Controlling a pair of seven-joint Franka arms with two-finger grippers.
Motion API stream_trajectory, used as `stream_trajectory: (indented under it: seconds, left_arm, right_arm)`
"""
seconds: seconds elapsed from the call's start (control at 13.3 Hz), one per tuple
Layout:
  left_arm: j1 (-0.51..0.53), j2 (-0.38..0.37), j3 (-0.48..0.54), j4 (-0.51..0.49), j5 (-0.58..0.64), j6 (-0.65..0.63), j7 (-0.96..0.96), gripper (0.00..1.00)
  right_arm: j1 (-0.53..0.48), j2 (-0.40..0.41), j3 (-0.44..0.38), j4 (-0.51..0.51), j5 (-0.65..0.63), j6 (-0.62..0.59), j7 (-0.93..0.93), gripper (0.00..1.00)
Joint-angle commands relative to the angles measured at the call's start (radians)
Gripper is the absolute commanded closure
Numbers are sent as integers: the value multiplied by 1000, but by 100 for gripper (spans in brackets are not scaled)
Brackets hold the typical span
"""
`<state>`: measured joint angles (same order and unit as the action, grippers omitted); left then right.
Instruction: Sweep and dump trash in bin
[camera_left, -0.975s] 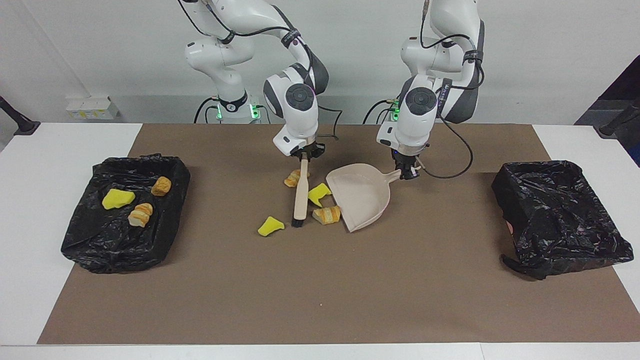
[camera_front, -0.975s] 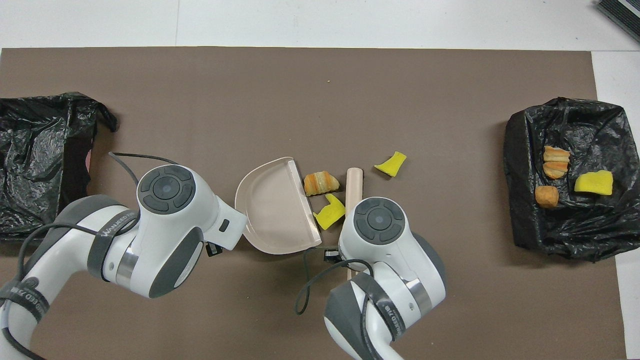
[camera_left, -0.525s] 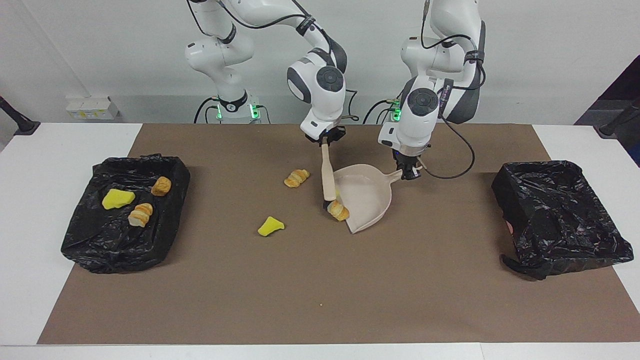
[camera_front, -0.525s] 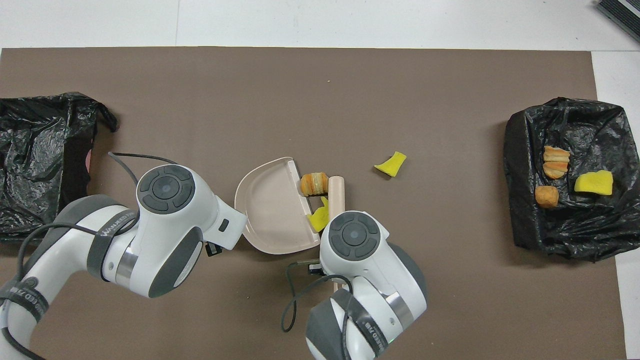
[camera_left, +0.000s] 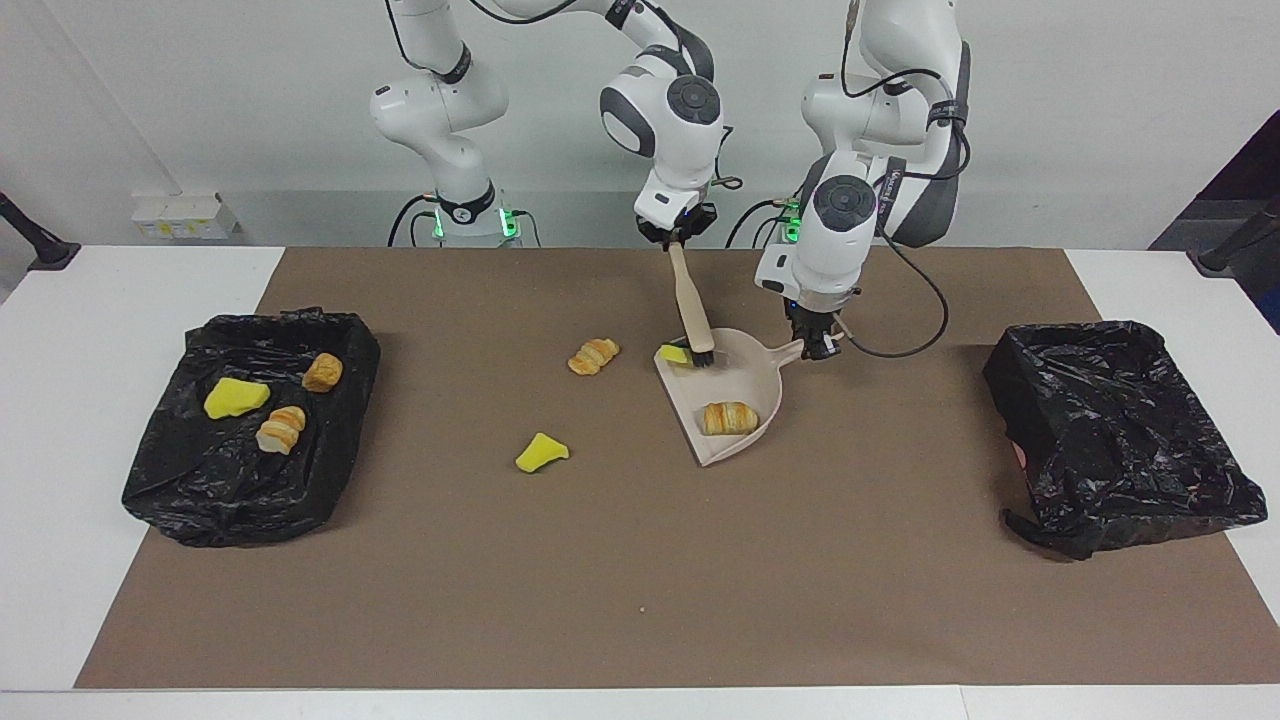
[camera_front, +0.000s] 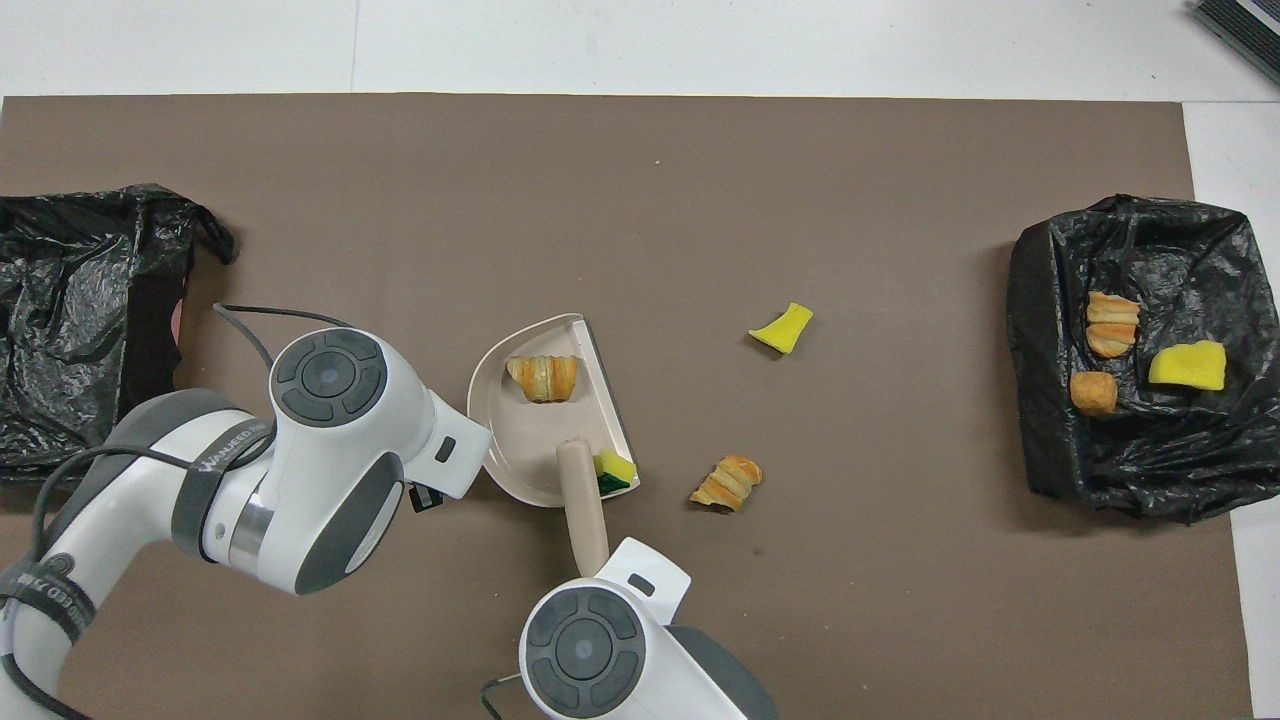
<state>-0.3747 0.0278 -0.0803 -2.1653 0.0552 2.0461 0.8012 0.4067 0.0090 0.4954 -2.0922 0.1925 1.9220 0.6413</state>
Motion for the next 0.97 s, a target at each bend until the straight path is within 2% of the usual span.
stream_trajectory:
  seconds: [0.0, 0.37, 0.52, 0.75, 0.9]
  left_arm:
    - [-10, -3, 7, 7, -11, 8, -11, 100]
    - [-9, -3, 7, 7, -11, 9, -11, 100]
    - [-10, -3, 7, 7, -11, 8, -11, 100]
    - [-10, -3, 7, 5, -11, 9, -11, 100]
    - [-10, -3, 7, 7, -11, 9, -11, 100]
  right_arm:
    - [-45, -59, -8, 1, 33, -44, -18, 100]
    - [-68, -61, -9, 18, 35, -55, 1, 100]
    - [-71, -79, -11, -5, 36, -69, 32, 100]
    - [-103, -99, -17, -19, 25, -191, 34, 100]
    - [-135, -162, -17, -109, 19, -199, 69, 100]
